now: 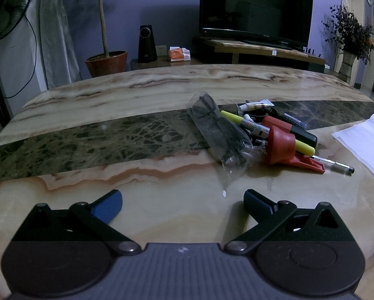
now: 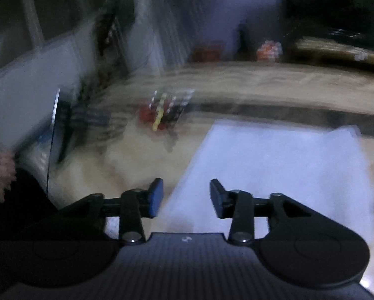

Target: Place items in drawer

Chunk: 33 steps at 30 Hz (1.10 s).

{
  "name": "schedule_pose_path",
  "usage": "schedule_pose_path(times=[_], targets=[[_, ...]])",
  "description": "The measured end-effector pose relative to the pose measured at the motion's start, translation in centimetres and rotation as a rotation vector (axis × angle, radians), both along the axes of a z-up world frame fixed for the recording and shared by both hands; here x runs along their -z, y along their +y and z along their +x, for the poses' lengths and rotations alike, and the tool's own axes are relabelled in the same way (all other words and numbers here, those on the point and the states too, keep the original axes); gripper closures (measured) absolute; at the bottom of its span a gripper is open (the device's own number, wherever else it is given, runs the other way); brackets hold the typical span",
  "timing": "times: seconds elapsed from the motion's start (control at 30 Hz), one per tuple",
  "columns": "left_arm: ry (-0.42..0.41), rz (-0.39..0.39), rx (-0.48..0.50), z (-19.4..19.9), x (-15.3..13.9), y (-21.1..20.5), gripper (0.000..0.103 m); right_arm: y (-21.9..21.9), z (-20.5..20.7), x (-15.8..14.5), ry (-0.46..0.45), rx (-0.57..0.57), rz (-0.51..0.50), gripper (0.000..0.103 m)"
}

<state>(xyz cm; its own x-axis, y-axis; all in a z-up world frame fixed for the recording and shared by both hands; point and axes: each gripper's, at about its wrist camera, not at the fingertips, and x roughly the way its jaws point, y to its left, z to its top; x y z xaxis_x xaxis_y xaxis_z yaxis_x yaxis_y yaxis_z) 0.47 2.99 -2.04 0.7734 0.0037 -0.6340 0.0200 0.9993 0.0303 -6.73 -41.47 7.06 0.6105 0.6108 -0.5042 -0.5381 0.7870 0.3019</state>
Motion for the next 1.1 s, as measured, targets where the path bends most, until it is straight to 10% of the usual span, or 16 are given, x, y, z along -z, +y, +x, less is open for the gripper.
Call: schedule_pose_path(times=[0.27,0.7,0.73,0.8,1.1], targets=[[0.000,0.000,0.000,0.0,0.0,0.0,0.000,-11.9,1.7,3.3,0.157,0.703,0.158,0.046],[0.000,0.000,0.000,0.0,0.0,0.0,0.000,-12.3,5.0,7.2,0.252,0.683,0.165,0.049],[0.000,0.000,0.000,0.0,0.0,0.0,0.000,-12.2,5.1,7.4,0.253,0.685,0.157,0.053],[0.000,0.000,0.000,0.0,0.0,0.0,0.000,-12.1,5.3,7.6,0.254,0.688,0.138,0.102],[0.000,0.000,0.000,0.0,0.0,0.0,0.000,-9.6,4.7,4.9,0.100,0.593,0.070,0.102]])
